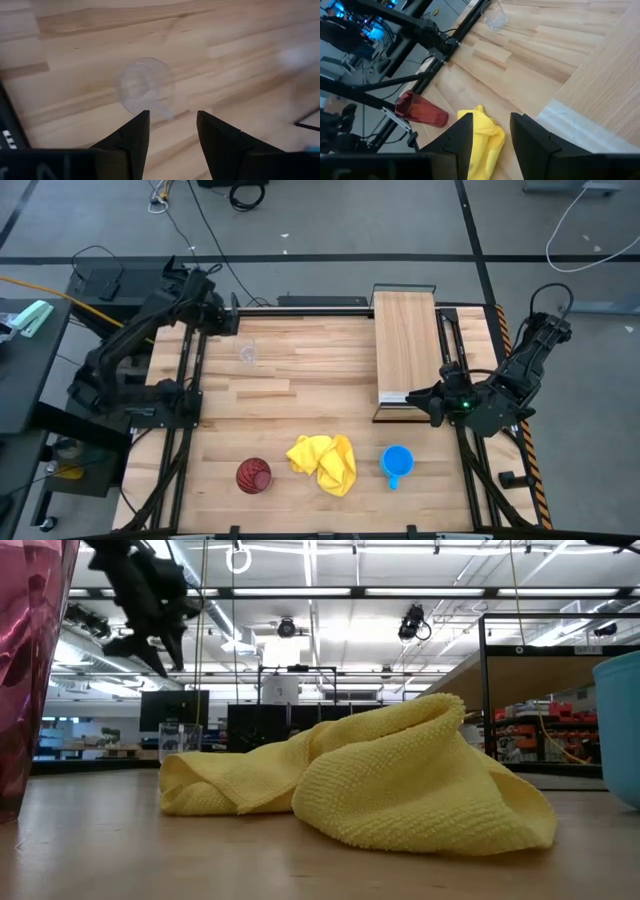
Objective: Stack small to large cups/mugs on shelf
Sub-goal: Put the transparent mug on the shelf
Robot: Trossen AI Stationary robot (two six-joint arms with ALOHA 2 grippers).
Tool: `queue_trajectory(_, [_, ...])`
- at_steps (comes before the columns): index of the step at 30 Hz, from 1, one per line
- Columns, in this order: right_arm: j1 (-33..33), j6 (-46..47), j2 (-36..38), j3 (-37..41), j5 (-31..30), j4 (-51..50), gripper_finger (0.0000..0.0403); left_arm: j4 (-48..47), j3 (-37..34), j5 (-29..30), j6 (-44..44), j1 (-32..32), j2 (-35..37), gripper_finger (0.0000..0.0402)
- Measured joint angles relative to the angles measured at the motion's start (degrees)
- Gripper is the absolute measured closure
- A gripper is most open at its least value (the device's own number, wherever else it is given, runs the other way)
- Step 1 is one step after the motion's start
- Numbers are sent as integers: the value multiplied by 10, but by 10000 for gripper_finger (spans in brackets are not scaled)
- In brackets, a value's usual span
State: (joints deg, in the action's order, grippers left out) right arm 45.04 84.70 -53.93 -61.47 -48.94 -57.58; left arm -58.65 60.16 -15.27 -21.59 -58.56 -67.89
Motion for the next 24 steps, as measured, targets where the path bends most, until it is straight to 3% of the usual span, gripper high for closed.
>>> queue_trajectory(10, [-18, -30, 0, 0, 1, -12, 266, -19, 0, 96, 29, 20, -117, 230])
queue_trajectory(24, [-38, -41, 0, 0, 1, -12, 266, 39, 0, 116, 27, 23, -201, 230])
